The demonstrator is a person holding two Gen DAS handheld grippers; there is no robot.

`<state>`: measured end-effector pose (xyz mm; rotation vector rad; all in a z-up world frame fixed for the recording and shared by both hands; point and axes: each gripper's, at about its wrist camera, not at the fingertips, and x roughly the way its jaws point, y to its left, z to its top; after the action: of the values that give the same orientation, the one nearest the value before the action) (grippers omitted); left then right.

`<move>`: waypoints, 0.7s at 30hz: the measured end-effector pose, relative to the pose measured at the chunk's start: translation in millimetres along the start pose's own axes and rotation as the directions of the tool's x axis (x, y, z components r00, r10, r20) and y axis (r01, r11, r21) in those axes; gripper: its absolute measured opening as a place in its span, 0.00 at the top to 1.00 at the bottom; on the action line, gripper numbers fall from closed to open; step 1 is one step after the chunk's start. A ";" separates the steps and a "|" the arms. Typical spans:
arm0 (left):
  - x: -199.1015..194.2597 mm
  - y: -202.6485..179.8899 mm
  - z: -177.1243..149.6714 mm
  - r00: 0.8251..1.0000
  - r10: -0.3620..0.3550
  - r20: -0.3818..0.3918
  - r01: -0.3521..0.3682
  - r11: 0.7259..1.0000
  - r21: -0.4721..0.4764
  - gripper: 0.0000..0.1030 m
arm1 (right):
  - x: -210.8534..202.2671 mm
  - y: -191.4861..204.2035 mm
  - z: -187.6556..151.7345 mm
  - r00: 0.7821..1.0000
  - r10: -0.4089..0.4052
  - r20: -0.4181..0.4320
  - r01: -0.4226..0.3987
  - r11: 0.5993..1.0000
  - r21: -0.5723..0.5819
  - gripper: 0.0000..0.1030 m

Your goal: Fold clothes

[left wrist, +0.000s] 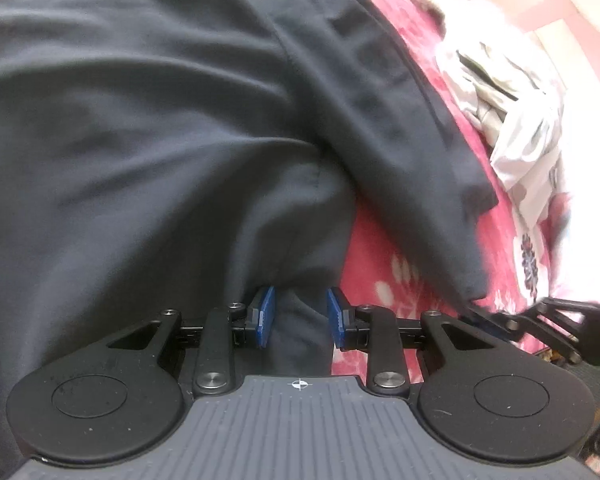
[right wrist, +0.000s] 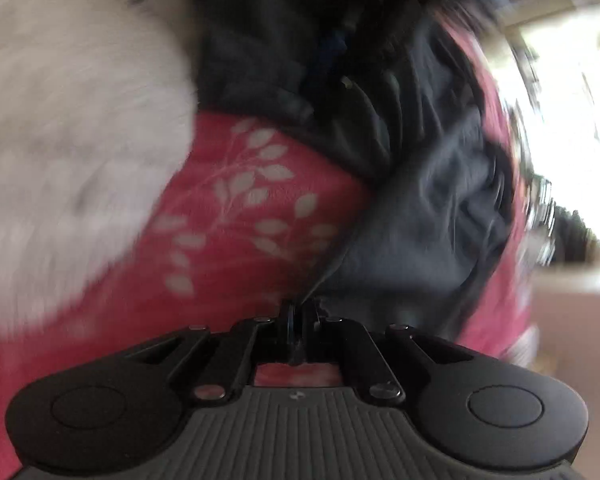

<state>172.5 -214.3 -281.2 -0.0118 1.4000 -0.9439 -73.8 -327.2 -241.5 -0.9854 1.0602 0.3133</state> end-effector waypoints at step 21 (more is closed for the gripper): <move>40.3 -127.9 -10.5 1.000 0.017 0.001 -0.015 0.884 0.466 0.72 | 66.4 -177.1 -227.6 0.993 -0.035 0.116 -0.121 -0.329 0.937 0.43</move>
<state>88.9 -314.8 -249.4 0.3641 1.1414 -1.2479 -60.2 -622.7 -234.0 0.7839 0.8047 -0.5603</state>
